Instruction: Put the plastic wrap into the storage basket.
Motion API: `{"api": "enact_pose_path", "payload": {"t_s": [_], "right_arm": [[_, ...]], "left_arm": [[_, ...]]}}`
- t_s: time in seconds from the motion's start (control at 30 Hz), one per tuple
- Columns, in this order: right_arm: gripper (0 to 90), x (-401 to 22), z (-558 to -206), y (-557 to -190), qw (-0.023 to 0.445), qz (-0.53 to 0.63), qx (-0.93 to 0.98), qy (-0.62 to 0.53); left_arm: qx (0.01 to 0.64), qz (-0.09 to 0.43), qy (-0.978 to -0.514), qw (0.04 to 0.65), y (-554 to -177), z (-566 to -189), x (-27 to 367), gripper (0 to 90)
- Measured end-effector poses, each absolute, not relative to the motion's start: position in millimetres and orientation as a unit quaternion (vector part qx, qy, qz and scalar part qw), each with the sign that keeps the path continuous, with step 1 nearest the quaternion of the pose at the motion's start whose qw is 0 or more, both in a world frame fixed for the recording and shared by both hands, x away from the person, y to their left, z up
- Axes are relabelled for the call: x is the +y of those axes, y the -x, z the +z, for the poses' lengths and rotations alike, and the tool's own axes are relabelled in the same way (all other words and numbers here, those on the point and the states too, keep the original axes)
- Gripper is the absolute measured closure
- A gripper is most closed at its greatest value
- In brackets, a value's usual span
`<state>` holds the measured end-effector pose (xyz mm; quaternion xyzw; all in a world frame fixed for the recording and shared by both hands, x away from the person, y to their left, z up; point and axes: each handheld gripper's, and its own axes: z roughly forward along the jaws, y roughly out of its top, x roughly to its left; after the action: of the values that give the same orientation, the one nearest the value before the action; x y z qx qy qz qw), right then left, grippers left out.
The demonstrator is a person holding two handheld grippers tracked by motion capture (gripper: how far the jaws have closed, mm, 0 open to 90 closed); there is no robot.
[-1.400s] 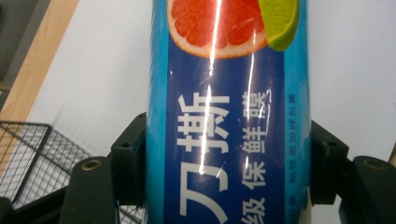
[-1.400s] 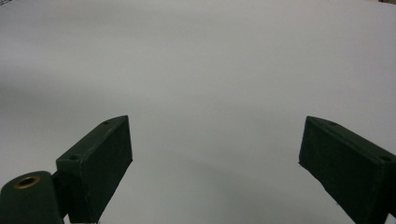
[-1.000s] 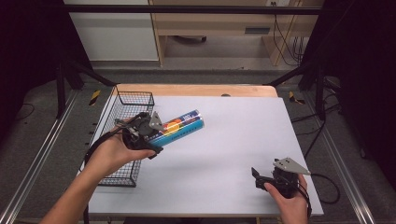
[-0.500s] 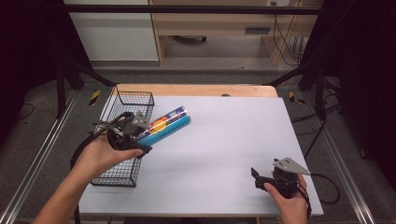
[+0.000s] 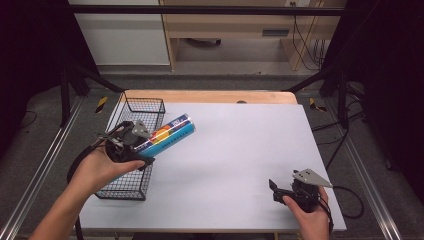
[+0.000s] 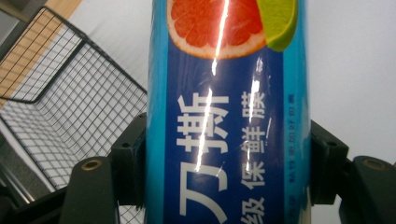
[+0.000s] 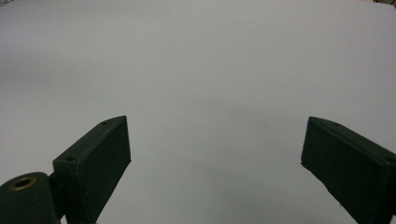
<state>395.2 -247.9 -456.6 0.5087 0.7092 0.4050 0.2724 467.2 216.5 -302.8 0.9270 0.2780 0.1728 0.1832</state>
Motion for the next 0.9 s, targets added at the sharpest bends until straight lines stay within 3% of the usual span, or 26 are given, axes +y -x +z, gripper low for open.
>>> {"api": "enact_pose_path", "payload": {"t_s": [0.9], "right_arm": [[8.5,-238,-454,-399,0.263,0.41,0.713,-0.504]], "left_arm": [[0.348,0.205,-0.898,0.173,-463,-296,242,31.9]]}}
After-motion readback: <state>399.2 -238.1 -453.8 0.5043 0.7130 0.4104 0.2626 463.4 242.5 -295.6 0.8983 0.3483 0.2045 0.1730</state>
